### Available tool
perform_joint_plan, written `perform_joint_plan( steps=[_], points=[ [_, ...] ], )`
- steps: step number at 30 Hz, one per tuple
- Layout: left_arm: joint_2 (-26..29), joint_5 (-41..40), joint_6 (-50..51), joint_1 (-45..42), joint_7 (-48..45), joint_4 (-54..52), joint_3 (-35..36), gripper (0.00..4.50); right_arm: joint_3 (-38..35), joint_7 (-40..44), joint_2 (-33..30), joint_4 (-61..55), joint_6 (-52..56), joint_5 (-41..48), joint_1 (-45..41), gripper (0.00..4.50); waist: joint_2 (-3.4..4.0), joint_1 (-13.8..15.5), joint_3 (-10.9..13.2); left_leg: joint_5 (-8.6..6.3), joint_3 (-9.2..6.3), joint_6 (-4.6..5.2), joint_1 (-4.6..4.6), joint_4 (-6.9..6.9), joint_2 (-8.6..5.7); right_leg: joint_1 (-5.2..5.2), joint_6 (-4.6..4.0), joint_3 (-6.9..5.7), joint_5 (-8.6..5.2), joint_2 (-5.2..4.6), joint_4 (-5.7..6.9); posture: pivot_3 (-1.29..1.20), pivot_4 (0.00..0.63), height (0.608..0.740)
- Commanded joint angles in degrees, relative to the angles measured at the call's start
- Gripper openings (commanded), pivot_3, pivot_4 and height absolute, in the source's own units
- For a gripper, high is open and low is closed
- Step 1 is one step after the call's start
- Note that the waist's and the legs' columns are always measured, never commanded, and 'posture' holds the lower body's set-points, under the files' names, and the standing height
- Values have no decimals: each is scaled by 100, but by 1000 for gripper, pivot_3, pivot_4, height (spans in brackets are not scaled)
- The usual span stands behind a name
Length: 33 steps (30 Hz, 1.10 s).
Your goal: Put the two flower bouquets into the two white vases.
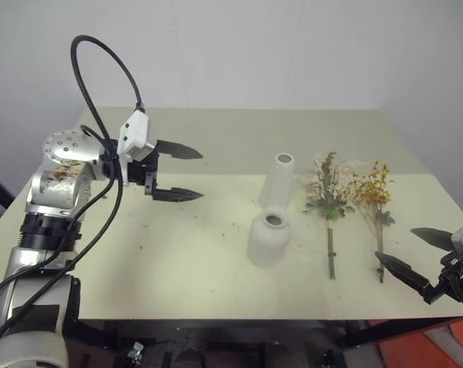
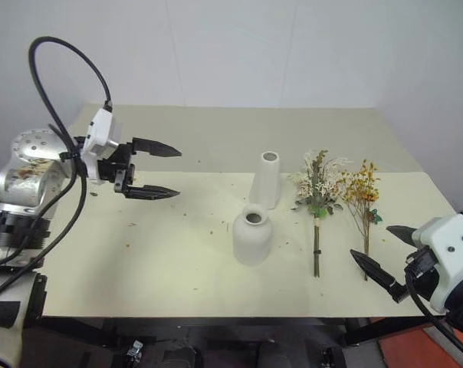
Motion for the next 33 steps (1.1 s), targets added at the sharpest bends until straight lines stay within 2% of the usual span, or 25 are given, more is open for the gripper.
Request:
perform_joint_plan(
  steps=[1,6,15,19,22,26,28,33],
  points=[
    [-126,-6,-161,-212,-34,68,29,4500,-306,-89,4,-233,91,118,54,4465,0,-6,0,0,0,0,0,0,0,0,0,0,0,0,-1,0,150,740],
    [-214,59,-201,-272,-14,129,45,4500,-439,-38,-94,-113,102,176,65,4465,0,-10,0,0,0,0,-2,0,0,-2,0,0,0,0,-1,0,150,740],
    [-163,177,-209,-168,46,99,96,4500,-67,-131,-157,-50,91,319,-222,4465,0,-10,0,0,0,0,0,0,0,0,0,1,0,0,-1,0,150,740],
    [-150,264,-306,-97,20,99,28,4500,523,-917,-376,280,964,524,-1072,4465,-1,-32,-1,0,1,0,0,2,-1,0,1,3,2,-1,-1,0,150,740],
    [-276,334,-429,-118,45,131,-66,4500,1156,-1102,-719,435,1403,498,-1594,4465,0,-26,0,0,0,0,5,0,0,-2,-1,3,2,0,4,0,150,740],
    [-645,272,-425,-367,27,422,-87,4500,1956,-1636,-666,1147,2410,740,-2924,4465,-1,-23,0,0,-1,0,-4,3,-4,-2,-1,2,2,-3,-1,0,150,740],
    [-825,487,-679,-548,68,707,-215,4500,2417,-1826,-663,1575,2786,620,-3523,4465,-1,-16,0,1,-2,1,-13,10,-4,-7,1,0,6,-2,-1,0,150,740],
    [-1167,637,-1051,-889,-58,1262,-363,4500,3149,-1975,-805,2756,3043,112,-4289,4465,0,5,0,0,-8,2,-31,9,-8,-20,-15,-4,16,-4,-6,0,150,740]
  ],
)
